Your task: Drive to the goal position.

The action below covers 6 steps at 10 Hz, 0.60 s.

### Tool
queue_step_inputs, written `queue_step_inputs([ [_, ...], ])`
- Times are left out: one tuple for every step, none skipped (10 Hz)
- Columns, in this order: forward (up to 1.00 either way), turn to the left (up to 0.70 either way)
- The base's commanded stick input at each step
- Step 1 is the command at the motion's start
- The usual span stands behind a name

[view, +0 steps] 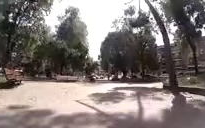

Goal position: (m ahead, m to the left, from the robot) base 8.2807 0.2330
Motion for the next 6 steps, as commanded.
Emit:
queue_step_inputs([
  [0.70, 0.00],
  [0.70, 0.00],
  [0.70, 0.00],
  [0.70, 0.00],
  [0.70, 0.00],
  [0.70, 0.00],
])
